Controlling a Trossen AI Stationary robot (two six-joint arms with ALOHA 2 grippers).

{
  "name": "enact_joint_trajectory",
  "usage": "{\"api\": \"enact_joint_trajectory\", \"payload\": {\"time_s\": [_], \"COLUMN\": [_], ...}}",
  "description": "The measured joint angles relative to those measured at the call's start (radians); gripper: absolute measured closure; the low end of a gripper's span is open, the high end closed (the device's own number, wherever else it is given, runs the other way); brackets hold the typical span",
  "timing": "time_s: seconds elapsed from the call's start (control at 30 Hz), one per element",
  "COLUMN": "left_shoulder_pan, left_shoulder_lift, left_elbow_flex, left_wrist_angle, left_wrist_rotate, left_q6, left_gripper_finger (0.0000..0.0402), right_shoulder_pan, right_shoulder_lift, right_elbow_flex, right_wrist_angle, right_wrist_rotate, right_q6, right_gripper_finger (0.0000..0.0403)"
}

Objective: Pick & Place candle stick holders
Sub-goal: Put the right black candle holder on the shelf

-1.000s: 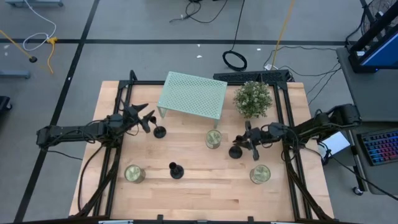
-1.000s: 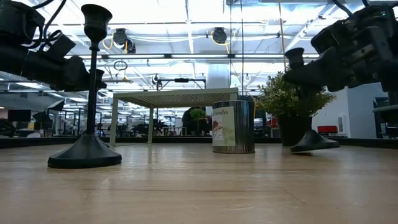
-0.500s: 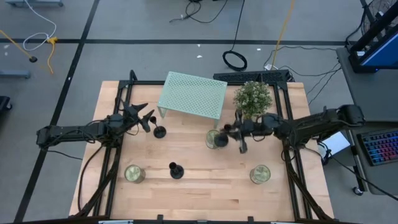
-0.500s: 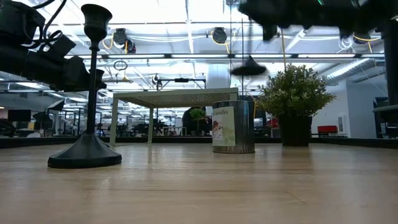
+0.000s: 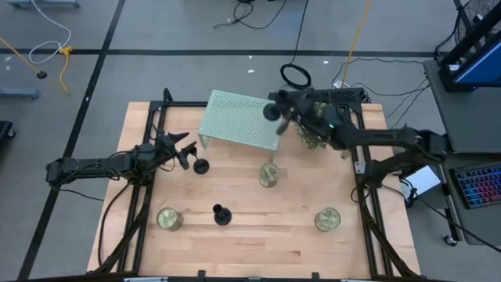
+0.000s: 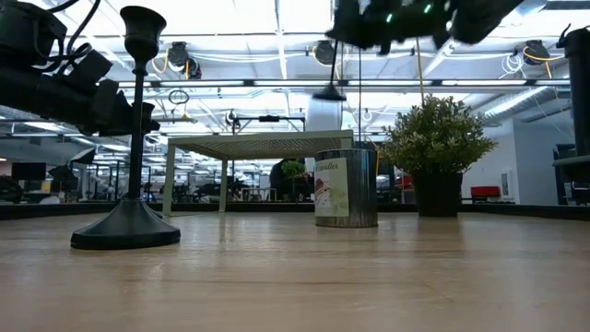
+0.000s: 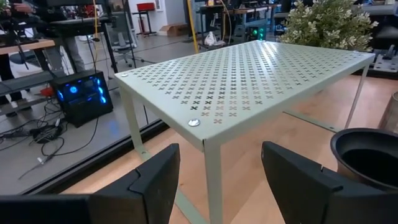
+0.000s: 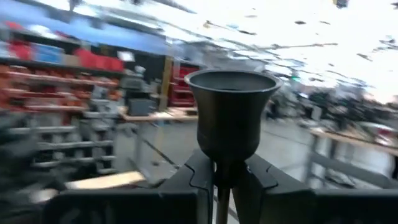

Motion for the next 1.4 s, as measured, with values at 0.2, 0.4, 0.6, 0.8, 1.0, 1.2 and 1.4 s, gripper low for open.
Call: {"api": "enact_joint_trajectory", "payload": {"time_s": [0.2, 0.4, 0.6, 0.8, 1.0, 1.2, 1.4], "left_shoulder_pan": [0.000, 0.000, 0.000, 0.000, 0.000, 0.000, 0.000], "left_shoulder_lift": [0.000, 0.000, 0.000, 0.000, 0.000, 0.000, 0.000], "left_elbow_flex": [0.000, 0.000, 0.000, 0.000, 0.000, 0.000, 0.000], "left_wrist_angle": [0.000, 0.000, -0.001, -0.001, 0.000, -0.001, -0.001], "left_wrist_rotate": [0.007, 0.007, 0.007, 0.007, 0.007, 0.007, 0.008], "left_q6": [0.001, 0.001, 0.002, 0.003, 0.002, 0.000, -0.063], "left_gripper_finger": [0.0167, 0.0167, 0.0167, 0.0167, 0.0167, 0.0167, 0.0167], "right_shoulder_pan": [-0.115, -0.147, -0.148, -0.149, -0.150, -0.150, -0.150], "right_shoulder_lift": [0.109, 0.173, 0.182, 0.182, 0.182, 0.182, 0.182], "right_elbow_flex": [0.004, 0.004, 0.004, 0.004, 0.004, 0.005, 0.005], "right_wrist_angle": [0.030, 0.052, 0.044, -0.009, -0.024, -0.033, -0.038], "right_wrist_rotate": [-0.002, -0.004, -0.003, 0.002, 0.001, 0.002, 0.001], "right_q6": [0.121, 0.125, 0.124, 0.132, 0.150, 0.138, 0.123], "right_gripper_finger": [0.0379, 0.0376, 0.0374, 0.0372, 0.0363, 0.0359, 0.0329]}}
